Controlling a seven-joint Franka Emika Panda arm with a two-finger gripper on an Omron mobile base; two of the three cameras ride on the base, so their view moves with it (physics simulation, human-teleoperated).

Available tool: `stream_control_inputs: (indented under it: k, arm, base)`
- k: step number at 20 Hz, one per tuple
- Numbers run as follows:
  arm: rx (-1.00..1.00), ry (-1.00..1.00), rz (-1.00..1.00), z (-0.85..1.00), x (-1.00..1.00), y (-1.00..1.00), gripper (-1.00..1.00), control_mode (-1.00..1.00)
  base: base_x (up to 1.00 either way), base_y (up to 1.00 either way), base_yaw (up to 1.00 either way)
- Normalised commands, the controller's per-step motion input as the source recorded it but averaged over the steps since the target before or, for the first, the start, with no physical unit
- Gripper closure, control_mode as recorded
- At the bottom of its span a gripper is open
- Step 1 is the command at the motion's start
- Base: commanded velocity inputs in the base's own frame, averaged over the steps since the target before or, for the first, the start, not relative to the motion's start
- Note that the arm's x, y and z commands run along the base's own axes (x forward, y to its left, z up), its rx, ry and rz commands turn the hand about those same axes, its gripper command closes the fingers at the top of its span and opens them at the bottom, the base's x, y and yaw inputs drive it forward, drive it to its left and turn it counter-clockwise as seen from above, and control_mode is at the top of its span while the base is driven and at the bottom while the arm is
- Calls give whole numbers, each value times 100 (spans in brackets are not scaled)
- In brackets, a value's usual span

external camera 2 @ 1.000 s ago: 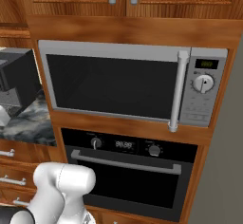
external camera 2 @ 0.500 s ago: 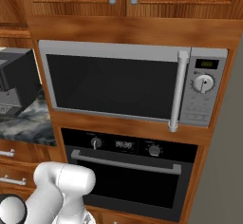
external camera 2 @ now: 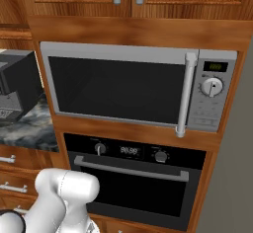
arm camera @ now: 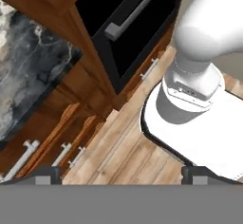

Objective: Take the pizza cutter from the drawer on the left and place it on the dining counter for cutting.

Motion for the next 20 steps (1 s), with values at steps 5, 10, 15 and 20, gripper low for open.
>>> stream_control_inputs:
  k: [5,10,15,20]
  arm:
    - [15,-20,-39,-24,-16,0,-100,-100]
    - [8,-21,-19,-46,1,17,-100,-100]
    - [5,-25,-4,-49,10,14,-100,-100]
    - [4,-34,0,-51,24,20,-100,-100]
  base:
    - [0,0,0]
    - [0,0,0]
    - [0,0,0]
    - [0,0,0]
